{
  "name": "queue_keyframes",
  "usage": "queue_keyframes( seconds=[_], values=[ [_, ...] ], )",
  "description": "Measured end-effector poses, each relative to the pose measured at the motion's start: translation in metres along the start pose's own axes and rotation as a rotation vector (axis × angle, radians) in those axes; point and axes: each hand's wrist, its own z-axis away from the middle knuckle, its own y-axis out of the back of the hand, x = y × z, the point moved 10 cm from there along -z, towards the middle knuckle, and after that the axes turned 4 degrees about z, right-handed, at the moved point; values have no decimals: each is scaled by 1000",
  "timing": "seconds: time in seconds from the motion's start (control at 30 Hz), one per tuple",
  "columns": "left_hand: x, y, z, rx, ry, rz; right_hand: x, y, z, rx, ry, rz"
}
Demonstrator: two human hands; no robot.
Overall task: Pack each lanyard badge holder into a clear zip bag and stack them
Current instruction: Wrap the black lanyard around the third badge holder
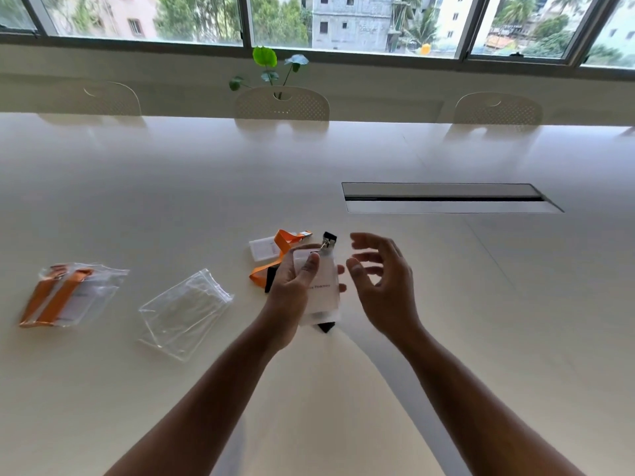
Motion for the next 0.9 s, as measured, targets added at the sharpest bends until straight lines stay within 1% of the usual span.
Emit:
queue_keyframes(
  seconds=[0.03,0.1,0.17,0.27,0.33,0.43,0.5,0.57,0.67,0.8,0.9],
  values=[
    [2,-4,2,-39,-11,-19,1,-2,-5,-42,-7,-2],
    [5,-11,5,-115,-21,-44,4,-14,-11,-190,-35,-59],
    [6,-12,6,-162,-10,-31,11,-29,-14,-344,-117,-165],
    [9,-4,7,-133,-9,-93,20,-42,-11,-468,-271,-374],
    [9,3,7,-94,-19,-163,23,-45,-7,-511,-286,-418],
    [9,4,8,-96,-7,-238,21,-50,-2,-571,-245,-370],
    [11,5,9,-85,-6,-238,23,-53,0,-577,-248,-317],
    [14,8,9,-69,-12,-222,26,-56,1,-596,-262,-319],
    [18,6,9,-65,-11,-192,21,-61,3,-651,-274,-435],
    [28,7,9,-41,-49,-168,14,-67,3,-677,-315,-603],
    [35,12,9,-32,-80,-129,16,-64,1,-700,-293,-608]
  ],
)
